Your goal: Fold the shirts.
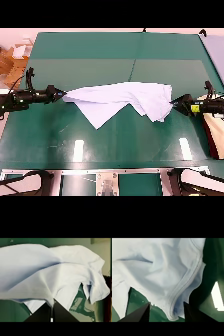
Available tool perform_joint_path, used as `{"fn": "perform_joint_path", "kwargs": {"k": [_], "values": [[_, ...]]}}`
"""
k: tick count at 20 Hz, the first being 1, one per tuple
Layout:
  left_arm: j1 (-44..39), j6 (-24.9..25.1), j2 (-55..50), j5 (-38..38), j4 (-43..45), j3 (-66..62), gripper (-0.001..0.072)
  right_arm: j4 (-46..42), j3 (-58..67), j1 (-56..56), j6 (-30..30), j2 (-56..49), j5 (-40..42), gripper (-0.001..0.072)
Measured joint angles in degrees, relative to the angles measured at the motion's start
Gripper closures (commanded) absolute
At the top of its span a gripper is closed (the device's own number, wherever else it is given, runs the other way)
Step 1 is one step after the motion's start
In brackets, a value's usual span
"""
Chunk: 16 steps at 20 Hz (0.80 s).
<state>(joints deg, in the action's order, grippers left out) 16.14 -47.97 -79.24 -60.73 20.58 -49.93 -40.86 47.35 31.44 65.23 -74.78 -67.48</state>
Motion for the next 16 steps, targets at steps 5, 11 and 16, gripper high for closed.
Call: {"fn": "perform_joint_path", "kwargs": {"k": [5, 11, 16], "values": [[0.0, 0.0, 0.0, 0.0, 0.0, 0.0, 0.0684, 0.2, -0.6, -2.5, 0.2, -2.1, 0.3, 0.0312], [0.0, 0.0, 0.0, -0.5, 0.0, 0.0, 0.0685, 0.3, -2.3, -7.8, 0.3, -4.0, 0.4, 0.0463], [0.0, 0.0, 0.1, -1.4, 0.1, -0.1, 0.0685, 0.3, -2.2, -8.9, 0.3, -2.7, -0.4, 0.0690]]}}
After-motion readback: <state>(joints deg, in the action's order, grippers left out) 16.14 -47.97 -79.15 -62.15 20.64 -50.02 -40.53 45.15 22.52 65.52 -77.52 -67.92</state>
